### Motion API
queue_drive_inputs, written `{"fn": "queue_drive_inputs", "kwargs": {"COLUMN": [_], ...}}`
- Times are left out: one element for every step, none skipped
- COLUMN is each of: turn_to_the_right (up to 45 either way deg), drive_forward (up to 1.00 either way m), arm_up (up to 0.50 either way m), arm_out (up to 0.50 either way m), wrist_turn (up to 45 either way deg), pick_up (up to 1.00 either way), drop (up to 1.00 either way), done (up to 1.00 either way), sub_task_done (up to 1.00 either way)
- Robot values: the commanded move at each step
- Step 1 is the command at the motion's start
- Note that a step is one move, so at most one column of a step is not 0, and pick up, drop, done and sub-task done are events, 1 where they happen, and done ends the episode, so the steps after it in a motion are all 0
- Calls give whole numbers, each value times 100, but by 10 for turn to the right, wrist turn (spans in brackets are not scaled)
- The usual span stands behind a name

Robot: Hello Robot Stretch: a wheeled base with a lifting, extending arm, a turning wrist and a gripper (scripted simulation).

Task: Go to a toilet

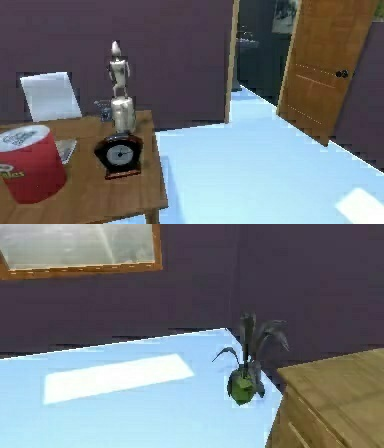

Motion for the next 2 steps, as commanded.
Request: {"fn": "queue_drive_inputs", "kwargs": {"turn_to_the_right": [360,0], "drive_forward": [0,75], "arm_up": [0,0], "arm_out": [0,0], "wrist_turn": [0,0], "pick_up": [0,0], "drop": [0,0], "done": [0,0], "sub_task_done": [0,0]}}
